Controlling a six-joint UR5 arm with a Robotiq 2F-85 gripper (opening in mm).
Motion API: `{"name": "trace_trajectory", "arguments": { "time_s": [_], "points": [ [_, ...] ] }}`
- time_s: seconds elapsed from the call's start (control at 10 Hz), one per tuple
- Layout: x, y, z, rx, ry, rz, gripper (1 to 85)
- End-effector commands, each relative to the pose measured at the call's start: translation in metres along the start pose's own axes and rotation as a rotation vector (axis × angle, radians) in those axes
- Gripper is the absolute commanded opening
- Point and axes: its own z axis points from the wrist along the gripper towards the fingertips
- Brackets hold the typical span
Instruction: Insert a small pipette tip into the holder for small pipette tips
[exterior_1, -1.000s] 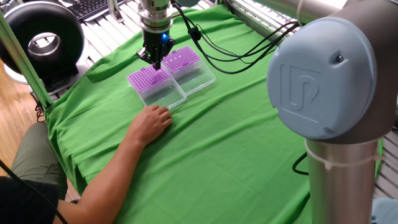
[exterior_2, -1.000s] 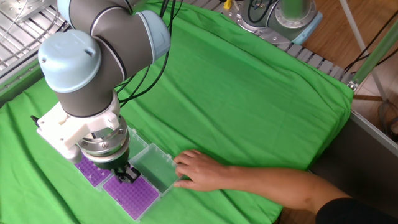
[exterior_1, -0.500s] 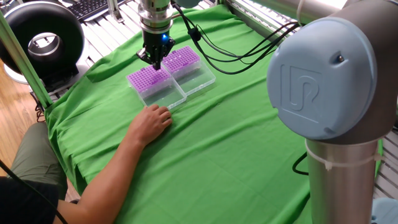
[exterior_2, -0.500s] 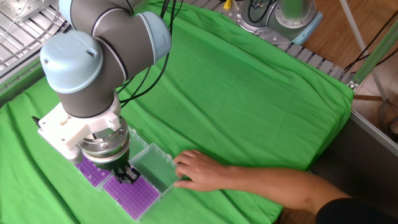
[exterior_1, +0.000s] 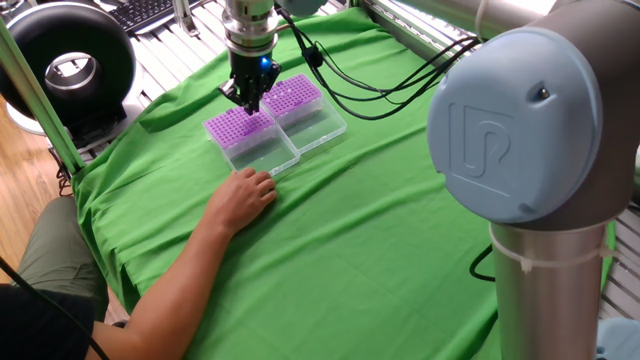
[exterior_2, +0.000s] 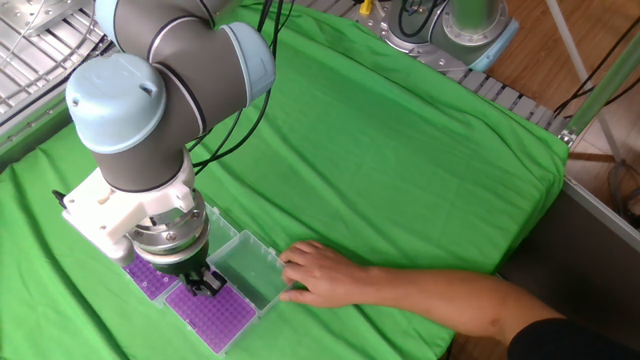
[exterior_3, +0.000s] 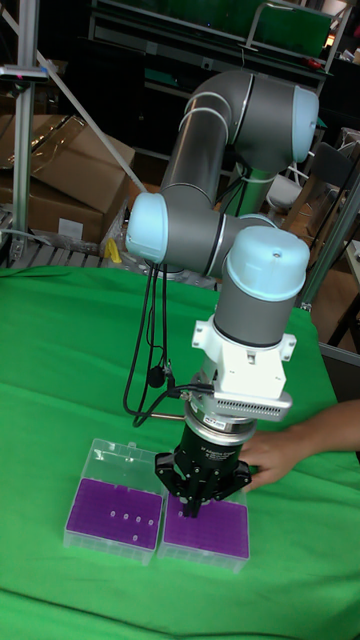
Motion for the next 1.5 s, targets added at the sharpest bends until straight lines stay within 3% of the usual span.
{"name": "trace_trajectory", "arguments": {
  "time_s": [0.0,0.2,0.3,0.5,1.0,1.2,1.4],
  "points": [
    [0.001,0.0,0.0,-0.007,0.007,-0.01,22.3],
    [0.002,-0.009,0.001,0.019,0.015,-0.022,21.3],
    [0.002,-0.025,-0.003,0.07,0.028,-0.056,20.3],
    [-0.004,-0.044,-0.008,0.086,0.044,-0.093,19.0],
    [-0.016,-0.089,-0.027,0.057,0.065,-0.166,20.7],
    [-0.022,-0.107,-0.021,0.054,0.047,-0.185,22.0],
    [-0.022,-0.112,-0.018,0.045,0.044,-0.181,22.0]
  ]
}}
